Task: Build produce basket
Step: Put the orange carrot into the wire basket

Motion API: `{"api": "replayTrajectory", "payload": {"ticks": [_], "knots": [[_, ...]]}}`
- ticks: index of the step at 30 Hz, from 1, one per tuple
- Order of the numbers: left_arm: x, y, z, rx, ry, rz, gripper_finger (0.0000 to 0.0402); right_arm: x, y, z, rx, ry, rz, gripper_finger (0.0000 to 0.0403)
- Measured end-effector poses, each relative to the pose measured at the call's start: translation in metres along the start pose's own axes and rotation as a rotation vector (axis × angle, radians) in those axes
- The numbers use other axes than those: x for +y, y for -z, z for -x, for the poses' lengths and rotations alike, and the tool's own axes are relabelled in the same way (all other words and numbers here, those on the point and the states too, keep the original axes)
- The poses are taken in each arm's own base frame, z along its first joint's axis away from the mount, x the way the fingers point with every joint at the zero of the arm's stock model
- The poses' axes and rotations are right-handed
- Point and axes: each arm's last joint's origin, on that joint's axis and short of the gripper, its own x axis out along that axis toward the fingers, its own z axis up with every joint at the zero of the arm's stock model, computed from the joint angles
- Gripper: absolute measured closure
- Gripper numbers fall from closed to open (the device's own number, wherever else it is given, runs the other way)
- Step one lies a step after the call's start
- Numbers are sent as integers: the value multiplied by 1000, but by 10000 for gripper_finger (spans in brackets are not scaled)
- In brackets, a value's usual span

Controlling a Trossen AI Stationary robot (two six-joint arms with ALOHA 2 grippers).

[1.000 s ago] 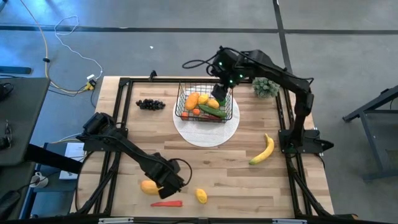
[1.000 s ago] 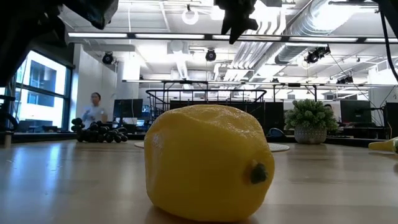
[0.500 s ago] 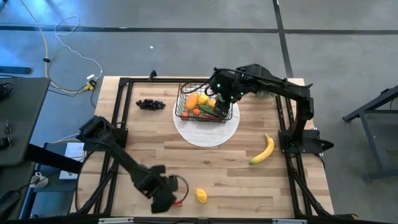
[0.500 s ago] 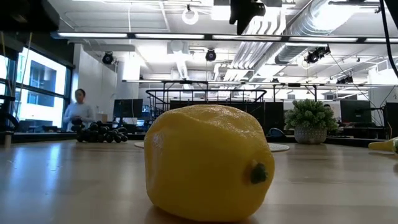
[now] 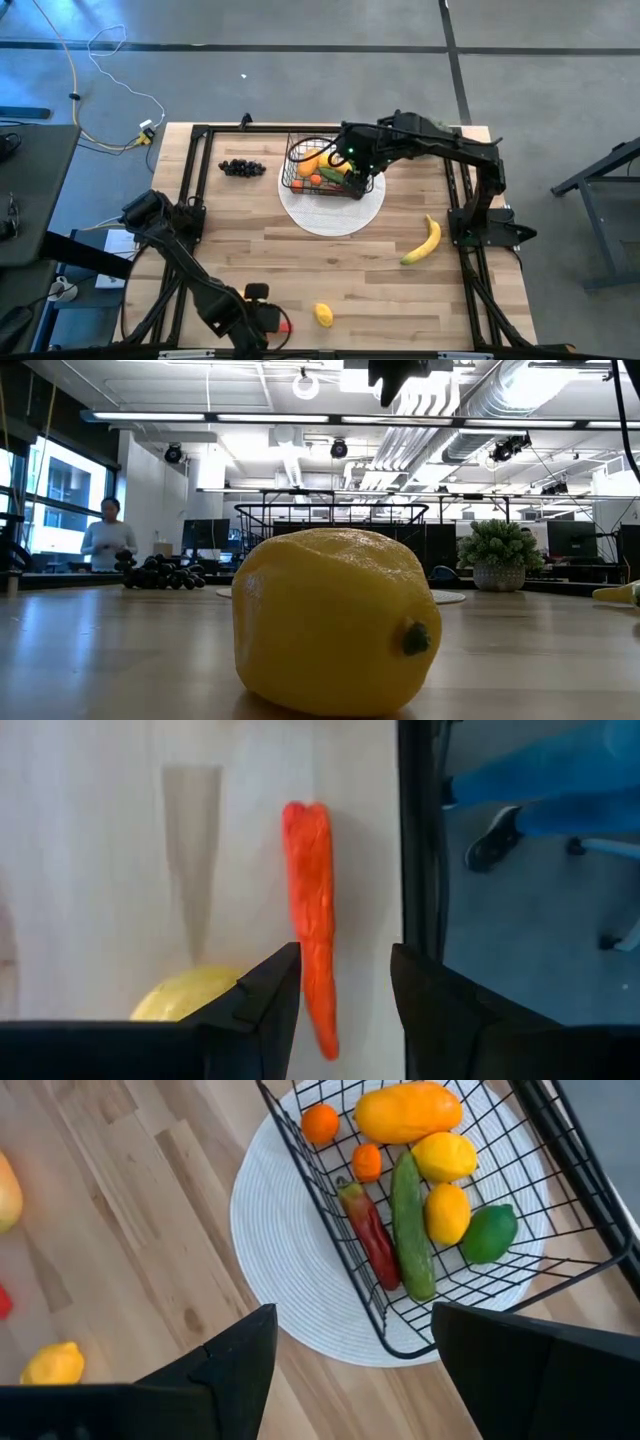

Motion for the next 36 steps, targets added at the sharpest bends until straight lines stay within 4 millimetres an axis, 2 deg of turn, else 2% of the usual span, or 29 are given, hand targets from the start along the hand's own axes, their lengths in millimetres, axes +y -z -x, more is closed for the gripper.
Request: {"api": "replayTrajectory", "payload": {"ticks": [9,18,36], "knots": [[9,0,-14,-2,20,47,254,7,2,1,-17,24,12,155],[9,0,-16,-13,14,44,254,7,2,1,-20,30,8,155],[4,6,-57,51,-10,28,256,6,1,1,-38,53,-18,155]]}}
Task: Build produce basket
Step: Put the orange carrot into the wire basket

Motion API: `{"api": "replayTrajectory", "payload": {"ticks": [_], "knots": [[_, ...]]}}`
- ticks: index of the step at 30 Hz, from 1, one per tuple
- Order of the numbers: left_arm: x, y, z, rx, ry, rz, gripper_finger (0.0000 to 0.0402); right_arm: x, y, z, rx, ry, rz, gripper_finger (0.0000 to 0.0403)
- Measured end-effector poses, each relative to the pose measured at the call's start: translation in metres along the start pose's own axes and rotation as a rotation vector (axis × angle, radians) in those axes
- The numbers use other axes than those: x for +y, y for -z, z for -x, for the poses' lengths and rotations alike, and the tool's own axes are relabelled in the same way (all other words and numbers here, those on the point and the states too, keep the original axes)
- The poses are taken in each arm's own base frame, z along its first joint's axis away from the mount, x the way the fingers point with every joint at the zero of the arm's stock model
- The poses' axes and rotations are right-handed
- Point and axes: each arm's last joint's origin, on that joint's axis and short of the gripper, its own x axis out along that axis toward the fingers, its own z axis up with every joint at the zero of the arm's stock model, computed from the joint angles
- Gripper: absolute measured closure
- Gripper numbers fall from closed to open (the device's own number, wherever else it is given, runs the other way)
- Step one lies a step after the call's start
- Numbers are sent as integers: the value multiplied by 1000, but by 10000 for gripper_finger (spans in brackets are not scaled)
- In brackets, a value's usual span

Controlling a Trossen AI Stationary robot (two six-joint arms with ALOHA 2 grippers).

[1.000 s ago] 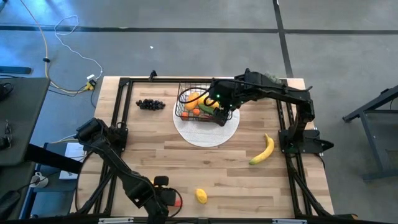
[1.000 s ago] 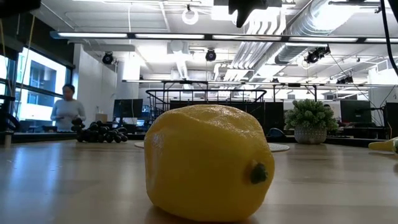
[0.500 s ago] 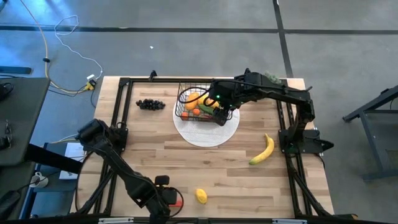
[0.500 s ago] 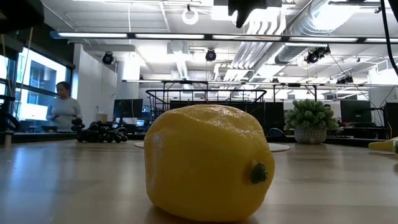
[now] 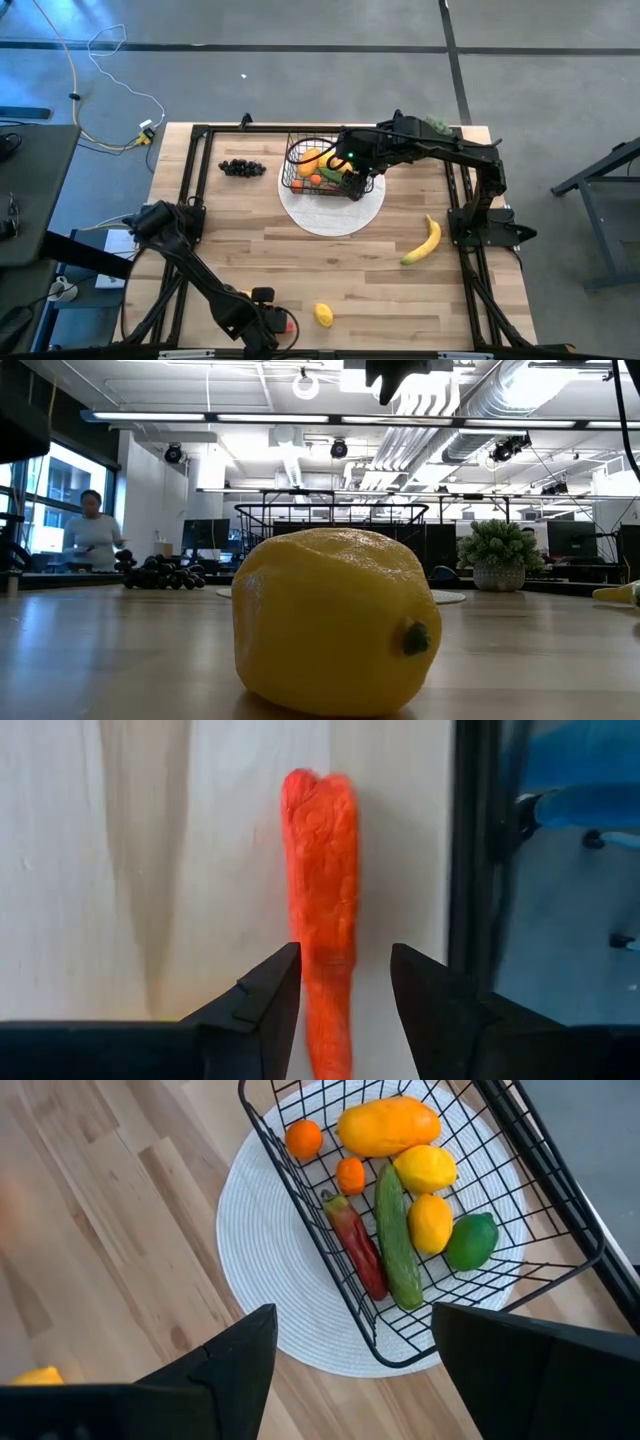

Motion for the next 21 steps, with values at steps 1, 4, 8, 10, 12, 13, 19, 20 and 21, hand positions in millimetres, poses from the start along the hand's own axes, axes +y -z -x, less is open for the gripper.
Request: {"api": "replayTrajectory", "payload": {"ticks": [1,4,8,10,12,13,19,20,21], "knots": [[0,1,-3,7,-6,-1,256,0,0,0,0,0,-1,155],[1,2,-10,26,-15,-1,257,0,0,0,0,0,-1,155],[1,3,-15,39,-27,6,257,0,0,0,0,0,-7,155],[2,3,-15,31,-35,14,261,0,0,0,0,0,-9,155],[2,2,-15,18,-50,24,269,0,0,0,0,0,-9,155],[3,2,-15,15,-56,25,275,0,0,0,0,1,-9,155],[3,1,-17,2,-69,18,330,-1,1,0,13,6,-6,155],[3,1,-17,0,-71,17,337,-1,2,0,16,8,-6,155],[3,1,-17,-2,-73,16,344,-1,2,0,19,9,-5,155]]}}
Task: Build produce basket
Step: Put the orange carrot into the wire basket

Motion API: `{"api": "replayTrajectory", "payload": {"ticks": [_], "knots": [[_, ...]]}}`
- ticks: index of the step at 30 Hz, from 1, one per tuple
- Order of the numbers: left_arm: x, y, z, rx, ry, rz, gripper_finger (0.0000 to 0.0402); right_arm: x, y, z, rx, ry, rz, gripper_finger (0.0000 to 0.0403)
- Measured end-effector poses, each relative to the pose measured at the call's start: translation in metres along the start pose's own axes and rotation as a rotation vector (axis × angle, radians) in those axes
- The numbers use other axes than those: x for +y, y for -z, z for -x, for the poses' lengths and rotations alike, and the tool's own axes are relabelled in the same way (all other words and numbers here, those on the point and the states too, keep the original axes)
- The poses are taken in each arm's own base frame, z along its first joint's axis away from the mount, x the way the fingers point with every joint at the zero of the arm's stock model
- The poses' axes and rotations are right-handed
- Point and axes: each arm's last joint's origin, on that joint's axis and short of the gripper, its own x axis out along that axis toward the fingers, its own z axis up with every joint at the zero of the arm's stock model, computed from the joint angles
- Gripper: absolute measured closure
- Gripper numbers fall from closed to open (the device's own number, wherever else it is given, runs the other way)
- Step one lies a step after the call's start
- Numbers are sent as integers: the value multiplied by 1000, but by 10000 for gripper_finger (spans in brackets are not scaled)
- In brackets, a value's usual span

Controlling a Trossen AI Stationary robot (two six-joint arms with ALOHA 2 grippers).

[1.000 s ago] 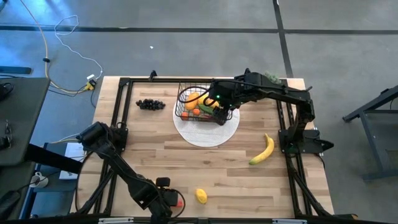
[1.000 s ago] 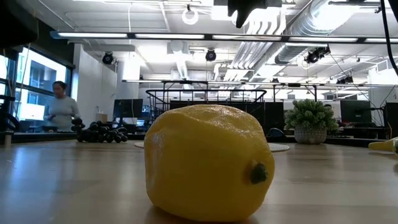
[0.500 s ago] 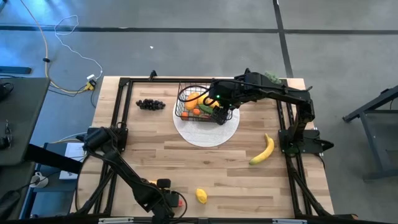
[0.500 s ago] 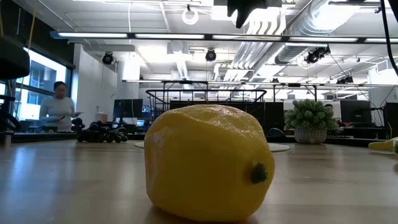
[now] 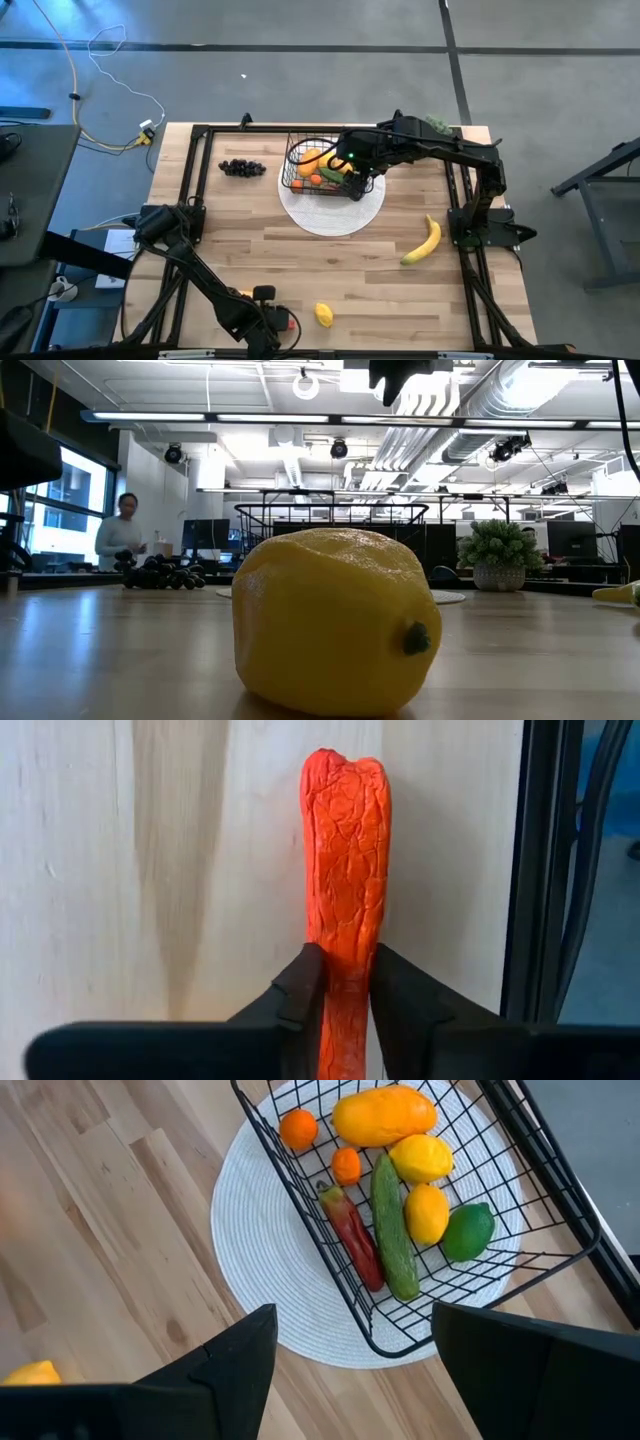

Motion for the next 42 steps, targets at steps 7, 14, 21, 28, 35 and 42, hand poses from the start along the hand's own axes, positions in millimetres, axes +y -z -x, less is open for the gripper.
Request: {"api": "replayTrajectory", "payload": {"ticks": [7,14,21,28,35,42], "knots": [[0,-3,-4,-26,-2,-1,370,-2,2,5,-4,-2,1,155],[-1,-15,0,-64,-9,16,378,-11,10,27,-56,8,-9,155],[9,-33,11,-76,-57,44,380,-22,21,51,-105,9,-20,155],[28,-61,29,-66,-129,4,380,-32,31,71,-154,12,-27,155],[58,-90,45,-40,-190,-16,380,-39,38,84,-199,37,16,155],[91,-124,61,-81,-205,-39,380,-45,43,94,-242,74,55,155]]}}
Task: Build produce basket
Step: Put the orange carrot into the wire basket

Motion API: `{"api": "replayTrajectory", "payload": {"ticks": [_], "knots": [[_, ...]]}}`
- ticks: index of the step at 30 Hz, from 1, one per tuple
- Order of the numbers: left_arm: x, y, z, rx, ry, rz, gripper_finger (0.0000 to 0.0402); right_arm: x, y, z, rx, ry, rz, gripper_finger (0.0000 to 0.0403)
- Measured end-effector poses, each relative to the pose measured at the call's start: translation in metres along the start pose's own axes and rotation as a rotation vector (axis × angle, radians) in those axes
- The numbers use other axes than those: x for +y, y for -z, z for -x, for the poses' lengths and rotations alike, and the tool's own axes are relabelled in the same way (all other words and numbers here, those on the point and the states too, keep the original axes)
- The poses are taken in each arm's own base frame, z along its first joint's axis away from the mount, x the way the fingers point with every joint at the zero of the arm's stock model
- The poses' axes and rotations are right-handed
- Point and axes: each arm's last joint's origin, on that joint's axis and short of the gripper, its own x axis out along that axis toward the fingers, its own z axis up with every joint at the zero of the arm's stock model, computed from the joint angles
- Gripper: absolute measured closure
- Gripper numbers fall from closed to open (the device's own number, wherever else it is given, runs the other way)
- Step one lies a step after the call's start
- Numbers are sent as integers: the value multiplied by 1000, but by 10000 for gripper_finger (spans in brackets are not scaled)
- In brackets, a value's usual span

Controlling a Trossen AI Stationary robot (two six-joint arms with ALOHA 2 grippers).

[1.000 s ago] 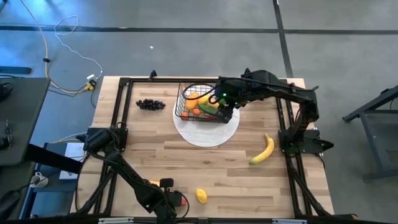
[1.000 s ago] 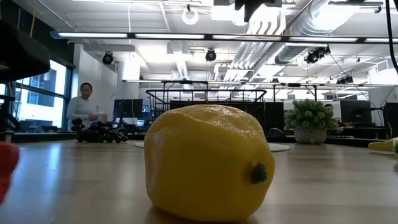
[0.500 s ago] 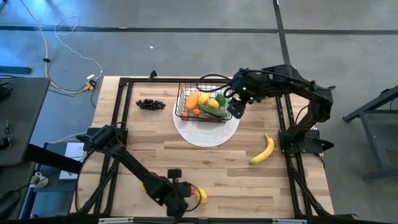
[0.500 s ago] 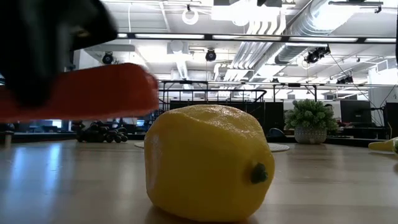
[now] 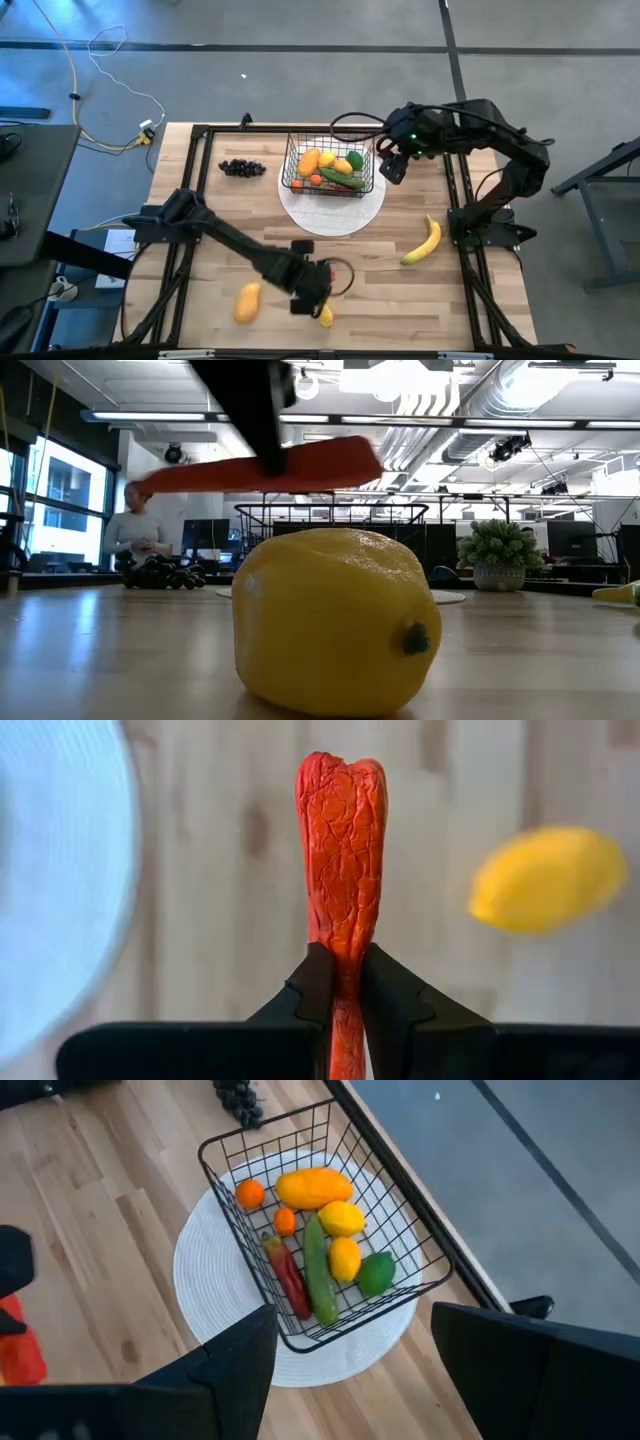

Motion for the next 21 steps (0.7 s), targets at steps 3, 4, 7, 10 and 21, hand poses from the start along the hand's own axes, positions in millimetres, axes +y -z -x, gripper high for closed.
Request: {"api": "replayTrajectory", "payload": {"ticks": [3,4,7,10,21], "knots": [[23,-15,3,-24,-23,-8,380,-3,1,5,-18,17,26,155],[32,-21,5,-33,-27,-7,380,-4,2,7,-24,22,34,155],[62,-38,11,-72,-53,2,380,-8,4,13,-44,35,55,155],[96,-52,20,-103,-87,6,380,-12,7,20,-70,57,62,155],[214,-80,41,-199,-182,35,381,-24,15,39,-131,107,42,155]]}}
